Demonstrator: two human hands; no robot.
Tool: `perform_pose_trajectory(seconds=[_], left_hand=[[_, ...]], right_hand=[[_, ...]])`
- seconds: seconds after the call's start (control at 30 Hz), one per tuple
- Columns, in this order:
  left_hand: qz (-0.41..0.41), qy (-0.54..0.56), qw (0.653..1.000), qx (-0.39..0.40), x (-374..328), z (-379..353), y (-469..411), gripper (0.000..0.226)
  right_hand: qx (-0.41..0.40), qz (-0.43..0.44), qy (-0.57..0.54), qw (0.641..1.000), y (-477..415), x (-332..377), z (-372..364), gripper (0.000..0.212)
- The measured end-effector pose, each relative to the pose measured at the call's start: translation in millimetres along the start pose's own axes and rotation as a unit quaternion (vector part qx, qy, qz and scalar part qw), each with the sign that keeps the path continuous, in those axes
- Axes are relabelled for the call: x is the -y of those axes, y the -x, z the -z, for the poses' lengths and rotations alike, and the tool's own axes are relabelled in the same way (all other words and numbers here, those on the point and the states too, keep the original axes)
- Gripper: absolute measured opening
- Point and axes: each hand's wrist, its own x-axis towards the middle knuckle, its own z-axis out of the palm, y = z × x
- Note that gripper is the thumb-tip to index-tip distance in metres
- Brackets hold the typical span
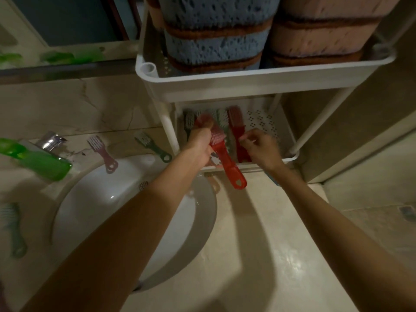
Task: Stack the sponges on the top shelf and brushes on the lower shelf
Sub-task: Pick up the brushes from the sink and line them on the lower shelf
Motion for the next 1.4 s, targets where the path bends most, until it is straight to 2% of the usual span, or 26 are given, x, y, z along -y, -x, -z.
perform_pose_trajectory(seconds=[0.1, 0.17, 0.27, 0.37, 0.47, 0.53, 0.67, 0.8, 0.93, 1.07, 1.13, 1.23, 1.33, 1.4], left_hand=[[-0.016, 0.044, 0.999, 0.016, -0.8, -14.2, -5.1, 0.014], [-0.017, 0.059, 0.997, 0.038, -2.1, -23.3, -3.9, 0.021], [-0.020, -0.045, 0.995, 0.087, 0.4, -29.6, -4.9, 0.017], [-0.031, -0.181, 0.980, 0.074, 10.5, -27.9, -9.0, 0.030], [-0.031, -0.278, 0.958, 0.061, 24.7, -20.6, -16.5, 0.028], [-0.034, -0.299, 0.951, 0.069, 30.9, -17.7, -16.8, 0.021], [-0.024, -0.331, 0.939, 0.090, 36.2, -13.9, -12.7, 0.051], [-0.011, -0.359, 0.928, 0.097, 41.6, -12.6, -10.5, 0.072], [-0.018, -0.340, 0.935, 0.100, 42.5, -15.1, -11.3, 0.058], [-0.022, -0.322, 0.940, 0.111, 44.9, -14.5, -12.4, 0.054], [-0.031, -0.320, 0.942, 0.100, 44.9, -13.4, -9.5, 0.053], [-0.070, -0.324, 0.940, 0.077, 44.0, -8.5, 1.3, 0.042], [-0.087, -0.273, 0.955, 0.072, 42.5, 5.5, 24.5, 0.029], [-0.082, -0.227, 0.968, 0.068, 40.1, 23.7, 46.4, 0.025]], right_hand=[[0.123, -0.015, -0.057, 0.991, 9.7, 1.7, 3.9, 0.016], [0.148, -0.030, -0.076, 0.986, 8.5, -2.6, 8.2, 0.006], [0.097, -0.035, -0.047, 0.994, -3.7, -11.9, 13.4, 0.009], [0.014, -0.078, 0.078, 0.994, -25.1, -23.3, 17.5, 0.021], [0.005, -0.111, 0.161, 0.981, -41.6, -29.9, 18.6, 0.029], [0.019, -0.113, 0.203, 0.972, -47.6, -29.7, 15.0, 0.033], [0.046, -0.111, 0.227, 0.966, -54.1, -29.9, 8.2, 0.036], [0.051, -0.070, 0.256, 0.963, -54.4, -33.9, 1.8, 0.036], [0.057, -0.065, 0.265, 0.960, -56.7, -42.8, -2.3, 0.047], [0.062, -0.056, 0.273, 0.958, -59.7, -46.2, -1.3, 0.039], [0.041, -0.056, 0.272, 0.960, -56.9, -45.5, -1.1, 0.036], [-0.044, -0.042, 0.204, 0.977, -39.6, -37.4, -1.1, 0.029], [-0.132, 0.029, 0.124, 0.983, -3.2, -18.2, -5.3, 0.025], [-0.151, 0.076, 0.061, 0.984, 26.2, -4.1, -14.7, 0.022]])
